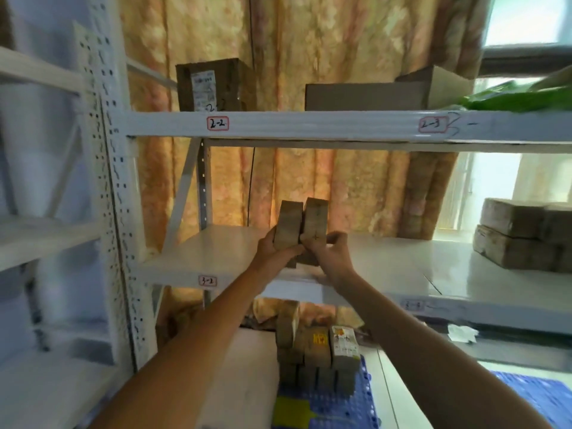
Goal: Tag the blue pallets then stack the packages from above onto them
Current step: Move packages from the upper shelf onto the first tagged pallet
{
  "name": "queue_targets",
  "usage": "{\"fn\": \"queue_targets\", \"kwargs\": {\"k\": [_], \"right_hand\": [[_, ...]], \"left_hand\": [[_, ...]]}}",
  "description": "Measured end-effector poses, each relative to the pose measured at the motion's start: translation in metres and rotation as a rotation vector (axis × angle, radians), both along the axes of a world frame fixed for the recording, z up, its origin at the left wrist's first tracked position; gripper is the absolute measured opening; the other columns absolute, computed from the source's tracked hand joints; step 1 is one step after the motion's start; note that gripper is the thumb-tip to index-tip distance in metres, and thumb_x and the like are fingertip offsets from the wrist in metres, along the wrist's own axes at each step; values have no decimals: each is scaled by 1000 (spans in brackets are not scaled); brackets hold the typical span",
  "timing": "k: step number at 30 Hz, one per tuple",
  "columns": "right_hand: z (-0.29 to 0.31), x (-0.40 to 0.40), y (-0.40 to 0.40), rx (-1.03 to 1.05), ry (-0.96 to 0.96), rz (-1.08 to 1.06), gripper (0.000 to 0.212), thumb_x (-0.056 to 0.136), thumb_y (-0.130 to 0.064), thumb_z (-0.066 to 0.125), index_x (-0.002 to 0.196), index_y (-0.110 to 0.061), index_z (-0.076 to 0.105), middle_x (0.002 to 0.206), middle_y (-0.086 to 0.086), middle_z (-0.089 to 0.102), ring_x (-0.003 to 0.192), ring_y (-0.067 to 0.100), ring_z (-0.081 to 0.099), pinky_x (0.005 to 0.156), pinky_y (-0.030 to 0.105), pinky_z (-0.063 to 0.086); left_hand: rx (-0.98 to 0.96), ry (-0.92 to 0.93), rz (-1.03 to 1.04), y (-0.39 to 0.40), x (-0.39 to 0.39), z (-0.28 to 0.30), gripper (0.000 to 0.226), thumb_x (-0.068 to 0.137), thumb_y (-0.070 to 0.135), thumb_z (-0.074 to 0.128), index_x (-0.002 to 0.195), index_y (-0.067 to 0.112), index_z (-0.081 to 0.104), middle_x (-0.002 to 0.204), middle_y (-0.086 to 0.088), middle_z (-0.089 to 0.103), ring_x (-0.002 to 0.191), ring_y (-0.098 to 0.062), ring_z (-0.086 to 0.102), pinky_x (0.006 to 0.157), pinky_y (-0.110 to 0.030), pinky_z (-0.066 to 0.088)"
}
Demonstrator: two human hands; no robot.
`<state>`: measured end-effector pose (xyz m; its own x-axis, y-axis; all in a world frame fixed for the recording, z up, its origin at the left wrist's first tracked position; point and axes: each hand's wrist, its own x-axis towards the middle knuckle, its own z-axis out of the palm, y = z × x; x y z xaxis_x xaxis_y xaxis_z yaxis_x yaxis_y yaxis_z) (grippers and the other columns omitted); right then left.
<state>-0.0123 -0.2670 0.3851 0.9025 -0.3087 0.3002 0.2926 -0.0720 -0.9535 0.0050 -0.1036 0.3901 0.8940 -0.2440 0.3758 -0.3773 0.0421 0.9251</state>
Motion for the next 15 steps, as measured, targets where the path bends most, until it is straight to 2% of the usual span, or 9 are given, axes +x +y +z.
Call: {"fn": "queue_targets", "kwargs": {"k": [2, 3, 5, 7, 9, 10, 13, 15], "right_hand": [[1, -35, -7, -42, -66, -19, 79, 69, -52, 91, 121, -20, 42, 112, -1, 61, 96, 10, 69, 59, 17, 57], [2, -50, -10, -50, -86, -35, 78, 70, -50, 92, 123, -20, 43, 112, -3, 60, 94, 7, 68, 58, 13, 55], [-3, -84, -17, -81, -116, -74, 73, 70, -46, 92, 121, -21, 45, 110, -4, 62, 89, 0, 68, 64, 14, 55], [-14, -116, -24, -77, -149, -79, 67, 75, -40, 90, 122, -23, 46, 108, -5, 64, 84, -4, 68, 68, 14, 56], [-30, -145, -31, -36, -159, -46, 58, 82, -34, 84, 125, -25, 47, 112, -2, 65, 90, -1, 69, 74, 17, 59], [-39, -159, -35, -12, -156, -33, 50, 86, -31, 80, 124, -26, 48, 114, 1, 66, 94, 4, 70, 77, 20, 60], [-74, -195, -43, 28, -150, -22, 32, 93, -20, 69, 119, -26, 52, 111, 7, 67, 98, 20, 72, 78, 28, 62], [-104, -215, -47, -8, -135, -37, 38, 90, -23, 64, 126, -22, 53, 112, 5, 66, 103, 25, 69, 86, 37, 61]], "left_hand": [[-6, -41, -17, -3, -34, -3, 54, 72, 26, 90, 114, 46, 62, 107, 16, 76, 99, -8, 74, 72, -22, 61], [-10, -67, -12, -4, -49, -5, 60, 66, 31, 91, 116, 48, 61, 113, 14, 75, 102, -13, 74, 75, -28, 62], [-28, -115, 6, -8, -78, -15, 73, 63, 35, 93, 127, 43, 59, 128, 3, 67, 109, -20, 71, 84, -38, 63], [-56, -118, 47, -11, -103, -31, 82, 66, 34, 92, 138, 31, 52, 128, -1, 66, 108, -15, 71, 83, -32, 61], [-99, -83, 117, -13, -124, -49, 72, 66, 36, 87, 129, 33, 52, 118, 3, 69, 95, -2, 71, 74, -21, 59], [-133, -57, 142, -15, -133, -59, 64, 66, 37, 84, 122, 36, 53, 114, 3, 69, 91, -1, 71, 73, -20, 59], [-243, 59, 141, -19, -157, -98, 42, 73, 41, 77, 111, 43, 60, 107, 7, 72, 95, -12, 71, 80, -31, 58], [-274, 135, 128, -24, -172, -132, 33, 77, 46, 71, 110, 44, 66, 101, 11, 73, 93, -17, 67, 78, -33, 52]]}}
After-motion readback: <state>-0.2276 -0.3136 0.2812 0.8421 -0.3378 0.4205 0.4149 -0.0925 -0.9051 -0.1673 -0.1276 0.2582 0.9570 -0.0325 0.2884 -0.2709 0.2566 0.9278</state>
